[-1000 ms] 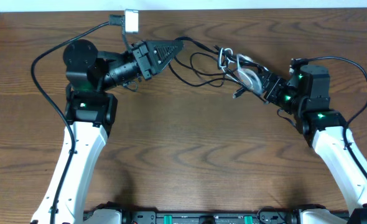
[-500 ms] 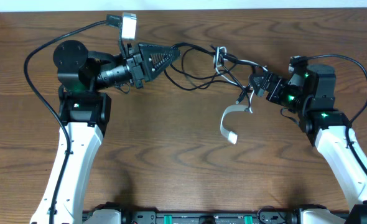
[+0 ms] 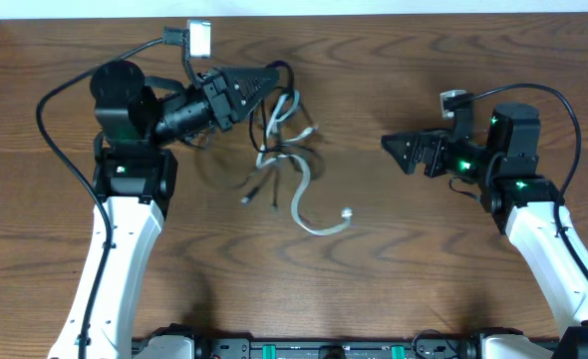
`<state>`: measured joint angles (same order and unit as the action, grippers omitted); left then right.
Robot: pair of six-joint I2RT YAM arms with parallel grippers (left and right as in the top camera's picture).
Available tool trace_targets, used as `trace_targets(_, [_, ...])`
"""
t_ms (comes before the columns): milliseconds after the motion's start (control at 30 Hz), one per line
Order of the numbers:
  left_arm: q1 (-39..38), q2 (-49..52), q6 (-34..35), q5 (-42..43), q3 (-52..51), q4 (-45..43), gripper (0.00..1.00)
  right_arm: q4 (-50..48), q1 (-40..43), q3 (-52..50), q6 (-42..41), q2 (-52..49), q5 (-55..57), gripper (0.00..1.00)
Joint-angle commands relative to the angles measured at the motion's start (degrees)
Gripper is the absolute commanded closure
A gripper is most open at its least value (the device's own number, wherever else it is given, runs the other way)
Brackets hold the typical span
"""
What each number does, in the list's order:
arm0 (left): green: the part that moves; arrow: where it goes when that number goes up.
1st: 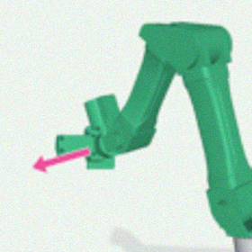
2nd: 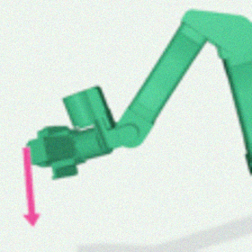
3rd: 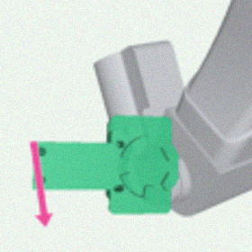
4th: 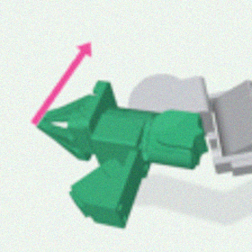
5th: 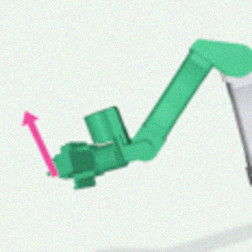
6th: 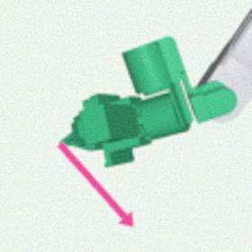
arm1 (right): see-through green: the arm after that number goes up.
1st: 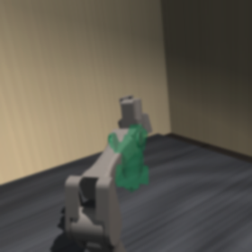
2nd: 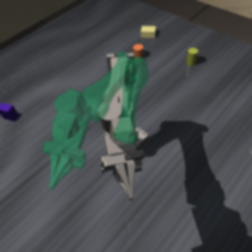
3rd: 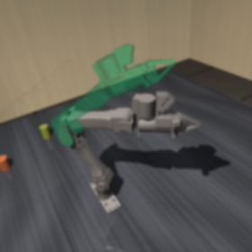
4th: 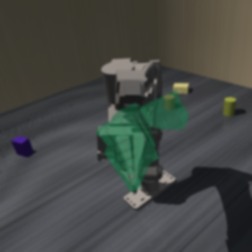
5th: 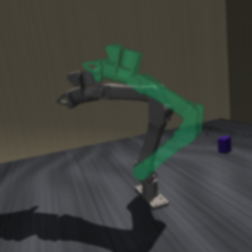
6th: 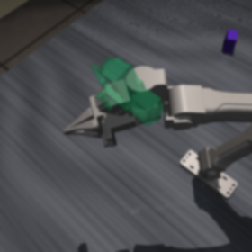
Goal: Untangle cables
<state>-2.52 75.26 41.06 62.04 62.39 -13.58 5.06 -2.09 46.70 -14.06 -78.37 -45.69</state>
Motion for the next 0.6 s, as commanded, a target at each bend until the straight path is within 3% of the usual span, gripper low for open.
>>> trace_targets(0, [0.3, -1.0, -3.4, -3.7, 1.6, 1.7, 0.93, -1.7, 0.2, -0.5, 4.9, -0.4, -9.2, 0.01])
trace_targets(133, [0.3, -1.0, -6.0, -1.7, 1.6, 3.3, 0.93, -6.5, -0.5, -0.5, -1.8, -0.4, -9.8, 0.01])
trace_targets(267, [-1.3, -1.0, -7.6, -1.0, 1.6, 3.2, 0.92, -12.2, -1.9, -0.5, -16.0, -0.4, -8.3, 0.04])
trace_targets(567, [-8.1, -1.0, -13.9, -1.0, 1.6, 3.2, 0.92, -20.9, -8.2, -0.5, -22.3, -0.4, -9.3, 0.13])
